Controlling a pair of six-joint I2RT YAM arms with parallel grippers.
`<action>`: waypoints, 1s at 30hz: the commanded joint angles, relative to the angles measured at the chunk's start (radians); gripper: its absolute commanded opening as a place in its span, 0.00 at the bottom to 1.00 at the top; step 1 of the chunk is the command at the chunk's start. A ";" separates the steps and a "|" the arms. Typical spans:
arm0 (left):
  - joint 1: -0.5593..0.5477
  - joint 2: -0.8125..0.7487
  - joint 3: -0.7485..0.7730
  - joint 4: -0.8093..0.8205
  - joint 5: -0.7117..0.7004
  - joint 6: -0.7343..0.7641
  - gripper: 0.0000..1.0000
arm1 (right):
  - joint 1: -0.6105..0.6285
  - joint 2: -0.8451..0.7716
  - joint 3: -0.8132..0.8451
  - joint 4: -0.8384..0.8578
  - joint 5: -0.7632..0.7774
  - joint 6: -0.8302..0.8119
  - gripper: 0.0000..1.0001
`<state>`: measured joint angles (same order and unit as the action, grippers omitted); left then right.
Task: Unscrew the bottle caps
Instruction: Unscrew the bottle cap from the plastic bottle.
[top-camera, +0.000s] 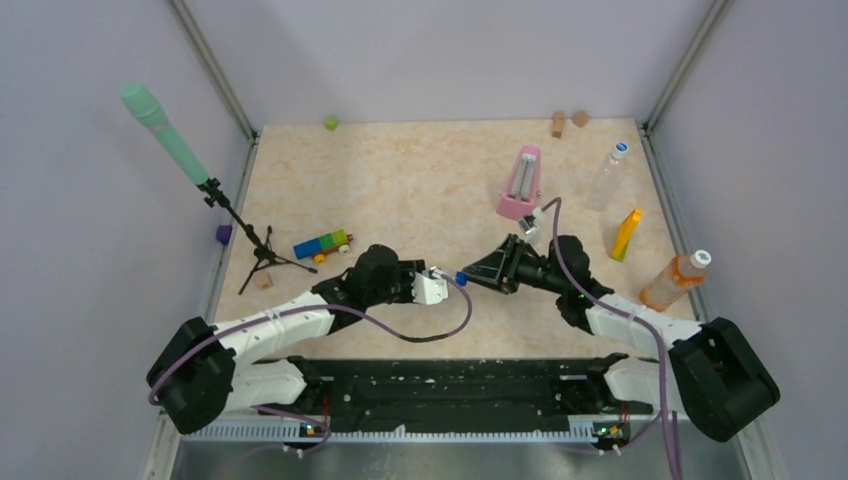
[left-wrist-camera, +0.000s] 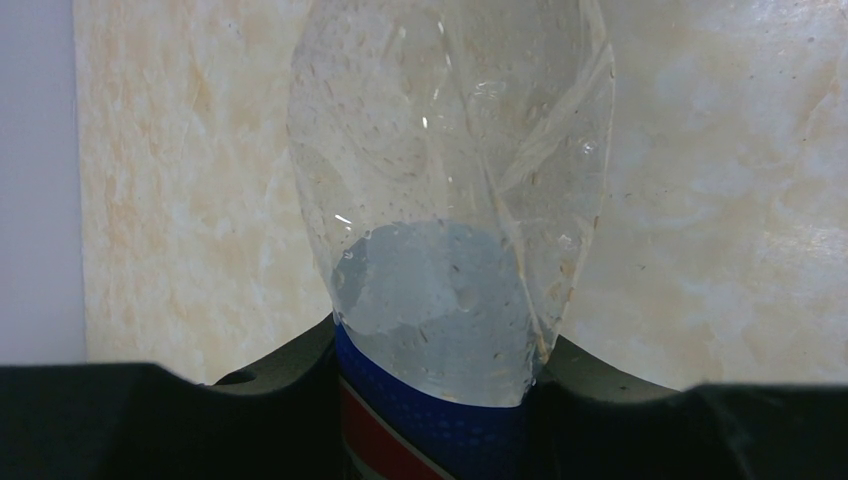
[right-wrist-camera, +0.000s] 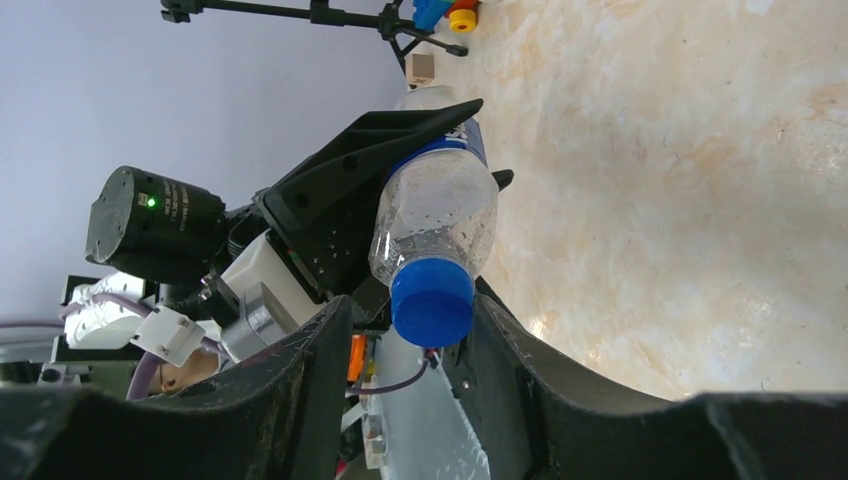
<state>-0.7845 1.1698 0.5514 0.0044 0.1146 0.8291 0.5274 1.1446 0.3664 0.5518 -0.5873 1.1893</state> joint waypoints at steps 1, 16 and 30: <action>-0.001 -0.005 0.012 0.046 -0.002 -0.005 0.00 | 0.002 0.031 -0.005 0.109 -0.046 0.011 0.47; -0.002 -0.044 0.005 0.032 -0.013 -0.010 0.00 | 0.002 0.088 -0.038 0.231 -0.077 0.046 0.47; -0.002 -0.019 0.022 0.049 0.017 -0.028 0.00 | 0.021 0.104 -0.017 0.241 -0.080 0.035 0.37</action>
<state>-0.7841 1.1439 0.5514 -0.0002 0.1104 0.8177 0.5285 1.2388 0.3317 0.7349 -0.6559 1.2343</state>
